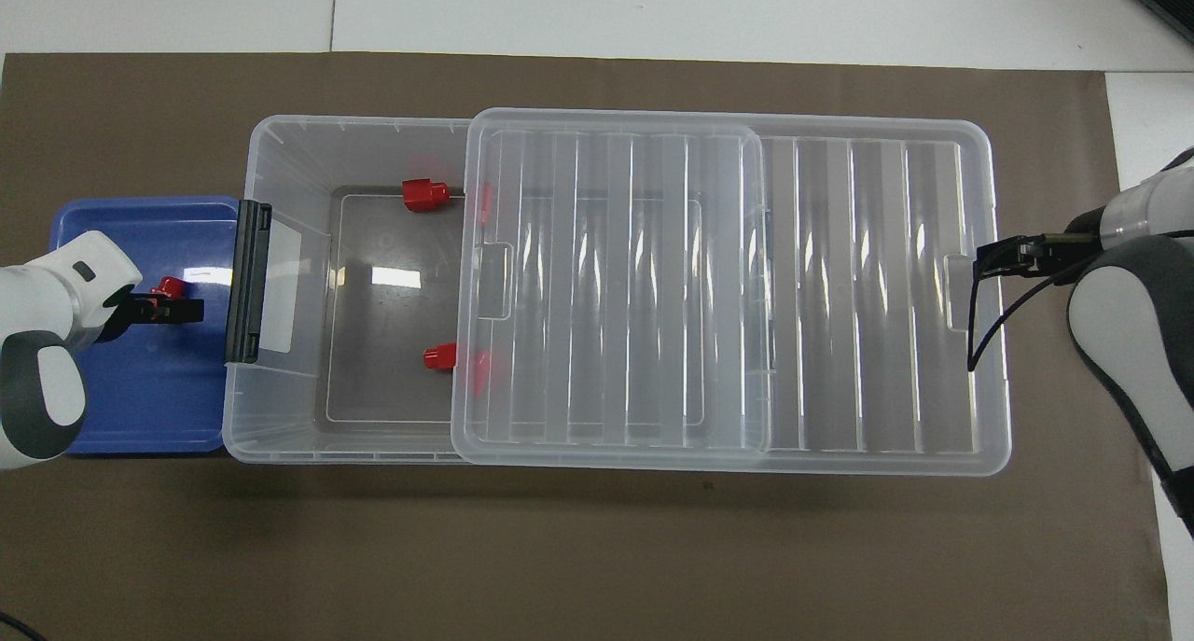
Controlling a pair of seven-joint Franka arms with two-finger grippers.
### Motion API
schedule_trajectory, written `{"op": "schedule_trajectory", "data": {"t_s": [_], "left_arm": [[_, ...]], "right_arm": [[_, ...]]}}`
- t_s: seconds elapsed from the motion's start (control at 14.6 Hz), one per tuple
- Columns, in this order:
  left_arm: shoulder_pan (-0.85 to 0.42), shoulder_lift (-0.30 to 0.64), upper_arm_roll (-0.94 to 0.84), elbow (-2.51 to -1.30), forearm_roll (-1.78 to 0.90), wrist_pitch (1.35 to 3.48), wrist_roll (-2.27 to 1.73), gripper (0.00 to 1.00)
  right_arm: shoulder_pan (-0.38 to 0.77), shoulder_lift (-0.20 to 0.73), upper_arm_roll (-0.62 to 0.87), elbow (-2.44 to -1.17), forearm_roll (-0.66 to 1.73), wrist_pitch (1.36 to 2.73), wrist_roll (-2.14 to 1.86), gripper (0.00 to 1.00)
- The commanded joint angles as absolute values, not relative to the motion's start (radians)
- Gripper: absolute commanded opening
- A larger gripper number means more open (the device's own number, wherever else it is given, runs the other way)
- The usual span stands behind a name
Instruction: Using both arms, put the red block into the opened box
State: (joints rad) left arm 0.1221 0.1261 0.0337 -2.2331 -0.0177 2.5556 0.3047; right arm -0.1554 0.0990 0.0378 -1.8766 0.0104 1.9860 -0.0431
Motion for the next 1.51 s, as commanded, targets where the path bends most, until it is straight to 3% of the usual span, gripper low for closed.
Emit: {"op": "schedule_trajectory", "data": {"t_s": [0.0,0.41,1.24,1.37,1.44], "left_arm": [[0.136,0.199,0.044,-2.158,-0.008,2.56,0.411,1.0],[0.144,0.252,0.044,-2.132,-0.008,2.565,0.54,1.0],[0.156,0.249,0.046,-2.152,-0.008,2.565,0.606,0.98],[0.156,0.249,0.046,-2.154,-0.008,2.566,0.618,0.9],[0.156,0.25,0.046,-2.158,-0.008,2.574,0.618,0.76]], "right_arm": [[-0.167,0.069,0.046,-1.888,0.021,1.968,-0.078,0.99],[-0.156,0.057,0.063,-1.856,0.02,1.954,-0.074,1.0],[-0.069,-0.003,0.11,-1.688,-0.031,1.698,0.11,1.0],[-0.069,-0.026,0.107,-1.681,-0.035,1.687,0.115,1.0],[-0.072,-0.029,0.103,-1.674,-0.04,1.675,0.115,1.0]]}}
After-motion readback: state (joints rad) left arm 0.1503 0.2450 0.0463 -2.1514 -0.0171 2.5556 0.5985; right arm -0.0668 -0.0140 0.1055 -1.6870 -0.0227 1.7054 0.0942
